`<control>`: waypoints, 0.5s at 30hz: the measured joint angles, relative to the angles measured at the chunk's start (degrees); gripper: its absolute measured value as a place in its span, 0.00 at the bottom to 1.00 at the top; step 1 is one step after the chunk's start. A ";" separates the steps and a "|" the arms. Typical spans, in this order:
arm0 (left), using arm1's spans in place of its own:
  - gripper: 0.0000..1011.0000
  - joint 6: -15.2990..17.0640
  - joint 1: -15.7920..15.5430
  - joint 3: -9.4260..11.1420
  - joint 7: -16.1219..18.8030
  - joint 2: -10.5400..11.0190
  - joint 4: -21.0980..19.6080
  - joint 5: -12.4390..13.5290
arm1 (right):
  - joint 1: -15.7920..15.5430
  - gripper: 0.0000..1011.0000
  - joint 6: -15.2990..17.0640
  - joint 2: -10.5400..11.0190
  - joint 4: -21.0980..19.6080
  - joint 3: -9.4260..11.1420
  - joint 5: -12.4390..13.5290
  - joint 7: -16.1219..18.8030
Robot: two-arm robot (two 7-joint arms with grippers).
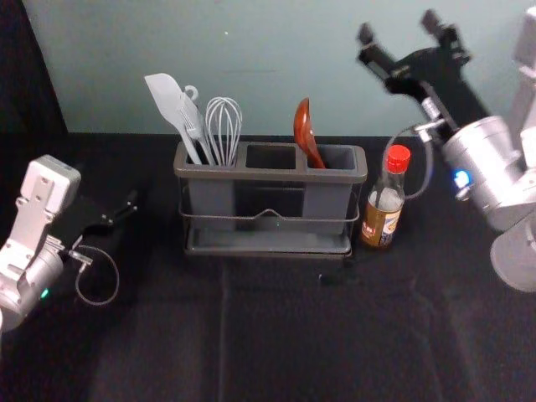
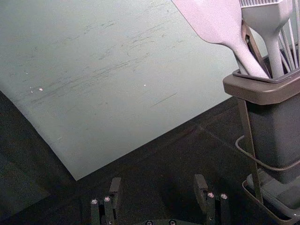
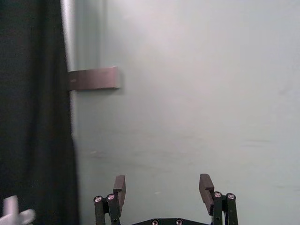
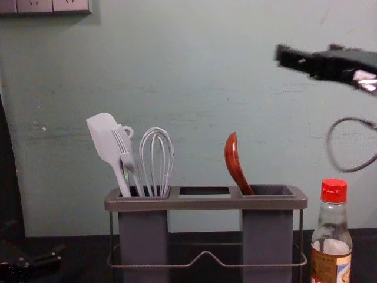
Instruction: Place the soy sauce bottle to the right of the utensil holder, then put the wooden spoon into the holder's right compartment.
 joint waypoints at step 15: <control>0.99 0.00 0.00 0.00 0.00 0.00 0.00 0.00 | 0.60 0.99 4.43 3.65 3.68 9.08 -0.26 -0.21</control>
